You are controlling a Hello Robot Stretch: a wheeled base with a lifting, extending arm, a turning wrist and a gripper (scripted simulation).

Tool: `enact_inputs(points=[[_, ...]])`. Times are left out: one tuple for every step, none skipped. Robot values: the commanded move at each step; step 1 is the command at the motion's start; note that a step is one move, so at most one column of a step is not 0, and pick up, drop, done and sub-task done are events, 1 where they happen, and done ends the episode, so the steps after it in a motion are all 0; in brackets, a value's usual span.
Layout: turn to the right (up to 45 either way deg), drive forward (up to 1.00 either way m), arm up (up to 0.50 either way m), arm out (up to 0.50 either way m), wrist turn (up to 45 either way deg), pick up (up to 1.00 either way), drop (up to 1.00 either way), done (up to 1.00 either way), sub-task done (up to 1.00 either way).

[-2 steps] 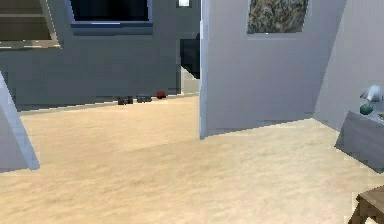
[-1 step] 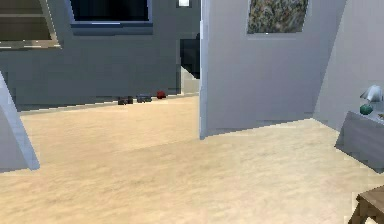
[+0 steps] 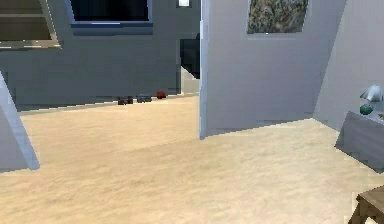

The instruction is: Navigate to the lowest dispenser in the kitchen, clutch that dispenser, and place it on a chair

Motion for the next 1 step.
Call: enact_inputs(points=[[0.0,0.0,0.0,0.0,45.0,0.0,0.0,0.0,0.0]])
